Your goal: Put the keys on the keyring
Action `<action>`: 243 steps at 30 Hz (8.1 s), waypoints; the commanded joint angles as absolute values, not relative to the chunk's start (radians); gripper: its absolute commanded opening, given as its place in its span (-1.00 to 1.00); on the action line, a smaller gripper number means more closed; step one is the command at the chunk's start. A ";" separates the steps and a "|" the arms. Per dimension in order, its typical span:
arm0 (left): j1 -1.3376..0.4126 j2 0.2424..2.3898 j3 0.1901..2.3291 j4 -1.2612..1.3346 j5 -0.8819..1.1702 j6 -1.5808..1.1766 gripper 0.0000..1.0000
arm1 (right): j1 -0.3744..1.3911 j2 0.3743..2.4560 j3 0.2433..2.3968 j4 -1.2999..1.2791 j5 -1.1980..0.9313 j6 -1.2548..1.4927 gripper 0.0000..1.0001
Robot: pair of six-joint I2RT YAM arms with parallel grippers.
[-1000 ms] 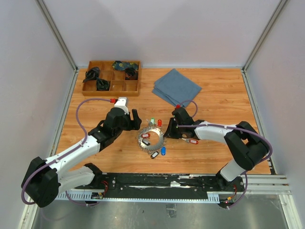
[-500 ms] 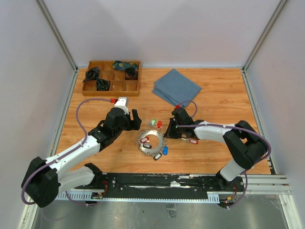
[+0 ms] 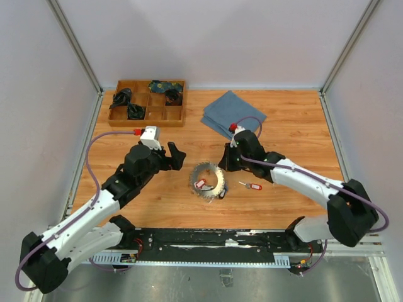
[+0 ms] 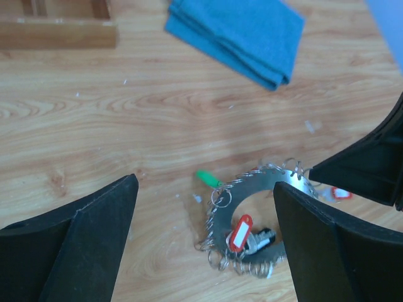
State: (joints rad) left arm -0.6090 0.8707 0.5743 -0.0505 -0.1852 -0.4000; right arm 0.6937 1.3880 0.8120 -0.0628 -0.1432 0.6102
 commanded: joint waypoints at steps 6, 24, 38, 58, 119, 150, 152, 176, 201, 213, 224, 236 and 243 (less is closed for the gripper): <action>-0.604 0.704 0.668 -0.104 -0.127 -0.411 0.99 | 0.915 1.231 1.140 -0.366 0.032 0.126 -0.99; -0.604 0.620 0.759 -0.161 0.168 -0.288 0.67 | 1.040 0.953 1.101 -0.455 0.122 0.006 -0.99; -0.606 0.689 0.769 -0.008 0.348 -0.177 0.50 | 0.988 0.949 1.150 -0.451 -0.030 -0.078 -0.99; -0.671 0.845 0.649 0.527 0.542 -0.180 -0.02 | 0.656 0.916 1.005 0.061 -0.716 0.108 -0.99; -0.797 1.006 0.684 0.792 0.549 -0.296 -0.26 | 0.669 0.891 0.909 0.377 -0.748 0.324 -0.99; -0.799 0.919 0.701 0.533 0.619 -0.154 -0.99 | 0.672 0.696 0.924 -0.091 -0.607 -0.096 -0.25; -0.799 0.915 0.694 0.542 0.657 -0.152 -0.99 | 0.673 0.679 0.896 -0.072 -0.607 -0.105 -0.25; -0.799 0.945 0.715 0.566 0.813 -0.172 -0.99 | 0.758 0.667 0.757 0.029 -0.811 -0.446 -0.38; -0.799 0.946 0.719 0.561 0.842 -0.175 -0.99 | 0.834 0.707 0.770 0.058 -0.770 -0.477 -0.73; -0.799 0.941 0.723 0.559 0.845 -0.176 -0.99 | 0.850 0.718 0.788 0.025 -0.698 -0.475 -0.99; -0.799 0.870 0.720 0.520 0.879 -0.175 -0.60 | 0.850 0.697 0.866 -0.107 -0.500 -0.479 -0.99; -0.799 0.835 0.722 0.448 0.735 -0.142 -0.08 | 0.851 0.672 0.866 -0.038 -0.535 -0.417 -0.99; -0.799 0.874 0.737 0.470 0.713 -0.148 -0.23 | 0.851 0.659 0.817 0.128 -0.584 -0.278 -1.00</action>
State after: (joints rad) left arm -0.7959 0.8593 0.6991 0.4553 0.7448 -0.1539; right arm 0.8448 0.6815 0.8261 -0.0624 -0.5396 -0.3878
